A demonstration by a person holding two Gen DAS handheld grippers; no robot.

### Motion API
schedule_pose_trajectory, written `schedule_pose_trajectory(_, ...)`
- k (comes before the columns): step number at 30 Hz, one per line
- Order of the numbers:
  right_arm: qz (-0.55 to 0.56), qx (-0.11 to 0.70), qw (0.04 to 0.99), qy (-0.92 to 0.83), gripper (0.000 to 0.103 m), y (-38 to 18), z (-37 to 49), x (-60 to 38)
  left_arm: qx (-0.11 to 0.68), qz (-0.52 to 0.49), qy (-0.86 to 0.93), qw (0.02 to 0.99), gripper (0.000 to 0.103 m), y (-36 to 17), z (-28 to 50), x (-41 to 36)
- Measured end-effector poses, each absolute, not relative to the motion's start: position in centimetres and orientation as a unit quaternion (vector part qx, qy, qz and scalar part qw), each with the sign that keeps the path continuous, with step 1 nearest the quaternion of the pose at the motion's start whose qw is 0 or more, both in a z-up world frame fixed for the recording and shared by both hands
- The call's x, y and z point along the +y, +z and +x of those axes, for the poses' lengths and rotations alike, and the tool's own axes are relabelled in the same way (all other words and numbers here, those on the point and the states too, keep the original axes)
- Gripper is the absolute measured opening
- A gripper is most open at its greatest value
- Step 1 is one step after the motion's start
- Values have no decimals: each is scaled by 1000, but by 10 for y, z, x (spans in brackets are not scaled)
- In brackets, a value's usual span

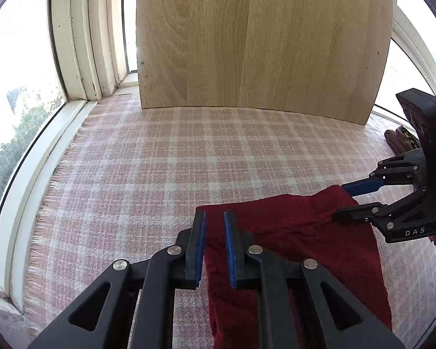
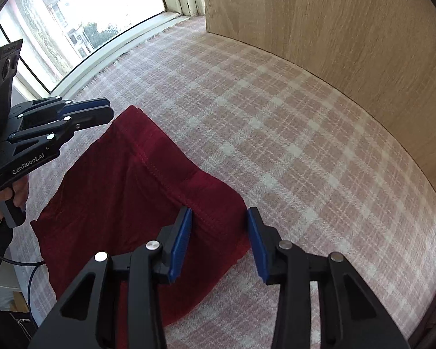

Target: Fold clothes

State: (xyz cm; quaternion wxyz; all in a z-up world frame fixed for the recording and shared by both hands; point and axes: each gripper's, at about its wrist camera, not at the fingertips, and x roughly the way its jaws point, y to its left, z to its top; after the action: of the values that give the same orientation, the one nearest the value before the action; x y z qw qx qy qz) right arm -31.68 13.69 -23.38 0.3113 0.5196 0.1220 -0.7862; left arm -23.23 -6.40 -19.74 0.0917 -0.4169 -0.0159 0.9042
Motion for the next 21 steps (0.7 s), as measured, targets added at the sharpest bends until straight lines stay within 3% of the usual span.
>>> schedule_pose_trajectory(7, 482, 91, 324, -809, 35, -186, -272, 158, -28, -435, 893, 112, 17, -183, -160, -76)
schedule_pose_trajectory(8, 485, 90, 327, -806, 28, -187, -267, 156, -29, -445, 887, 119, 17, -187, -150, -73)
schedule_pose_trajectory(9, 493, 95, 324, -802, 3, -191, -264, 152, -27, -454, 882, 123, 17, -192, -141, -70)
schedule_pose_trajectory(16, 548, 113, 310, -769, 1, -248, -267, 133, -10, -504, 857, 102, 17, -230, -98, -57)
schedule_pose_trajectory(21, 545, 128, 302, -771, 0, -251, -275, 137, -25, -502, 861, 76, 19, -235, -89, -76)
